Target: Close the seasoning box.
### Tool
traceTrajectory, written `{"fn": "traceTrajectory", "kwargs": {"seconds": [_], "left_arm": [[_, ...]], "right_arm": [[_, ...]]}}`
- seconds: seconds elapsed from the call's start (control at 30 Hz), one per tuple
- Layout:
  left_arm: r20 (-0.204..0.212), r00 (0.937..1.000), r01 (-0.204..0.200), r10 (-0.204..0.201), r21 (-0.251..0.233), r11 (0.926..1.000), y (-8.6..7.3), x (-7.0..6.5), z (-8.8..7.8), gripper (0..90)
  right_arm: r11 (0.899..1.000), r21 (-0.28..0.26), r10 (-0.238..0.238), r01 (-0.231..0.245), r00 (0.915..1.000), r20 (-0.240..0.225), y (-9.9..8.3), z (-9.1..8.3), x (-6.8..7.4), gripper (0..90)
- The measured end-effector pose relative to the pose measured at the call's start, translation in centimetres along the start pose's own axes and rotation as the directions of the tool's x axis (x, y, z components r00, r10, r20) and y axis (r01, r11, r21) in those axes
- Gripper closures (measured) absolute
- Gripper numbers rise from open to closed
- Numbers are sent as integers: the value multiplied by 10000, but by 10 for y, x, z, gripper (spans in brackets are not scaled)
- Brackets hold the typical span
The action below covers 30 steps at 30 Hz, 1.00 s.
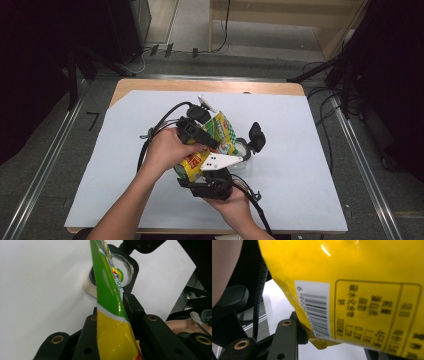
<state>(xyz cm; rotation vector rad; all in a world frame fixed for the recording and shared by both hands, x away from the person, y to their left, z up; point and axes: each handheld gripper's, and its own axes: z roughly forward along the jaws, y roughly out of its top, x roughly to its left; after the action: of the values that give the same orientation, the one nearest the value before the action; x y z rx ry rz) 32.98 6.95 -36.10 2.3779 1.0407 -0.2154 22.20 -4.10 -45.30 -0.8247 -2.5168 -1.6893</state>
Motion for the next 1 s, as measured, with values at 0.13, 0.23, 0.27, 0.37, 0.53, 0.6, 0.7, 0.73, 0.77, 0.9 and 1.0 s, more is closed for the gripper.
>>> {"fn": "traceTrajectory", "kwargs": {"seconds": [0.13,0.23,0.27,0.37,0.53,0.6,0.7,0.73,0.77,0.9,1.0], "left_arm": [[160,9999,13,-11,-148,9999,0,3,-3,802],[352,9994,53,-41,-319,9995,-1,4,-4,772],[443,9990,97,-79,-412,9991,-1,5,-4,758],[646,9978,191,-153,-590,9981,-2,7,-4,730],[745,9971,221,-165,-756,9969,-1,8,-4,723],[633,9979,201,-157,-702,9973,1,10,-4,759],[491,9987,151,-121,-604,9981,4,10,-4,781],[496,9987,161,-132,-587,9981,5,10,-4,785],[498,9987,175,-146,-571,9982,6,10,-4,786],[517,9983,271,-251,-391,9989,9,10,-2,788],[737,9956,607,-585,-282,9978,9,15,0,784]], "right_arm": [[9998,-117,-129,131,9998,179,1,1,1,626],[9997,-225,114,-112,9999,71,1,0,-1,641],[9993,-287,254,-254,9997,12,1,0,-2,646],[9983,-363,452,-454,9990,-57,1,-2,-5,650],[9970,-406,648,-652,9978,-122,1,-4,-8,650],[9972,-369,648,-652,9978,-130,1,-5,-8,652],[9967,-430,684,-694,9974,-247,1,-4,-10,654],[9964,-416,731,-743,9969,-290,1,-4,-9,654],[9962,-439,737,-752,9967,-339,1,-4,-10,654],[9946,-494,883,-908,9948,-502,2,-4,-9,654],[9940,-475,951,-983,9933,-664,1,-4,-10,652]]}}
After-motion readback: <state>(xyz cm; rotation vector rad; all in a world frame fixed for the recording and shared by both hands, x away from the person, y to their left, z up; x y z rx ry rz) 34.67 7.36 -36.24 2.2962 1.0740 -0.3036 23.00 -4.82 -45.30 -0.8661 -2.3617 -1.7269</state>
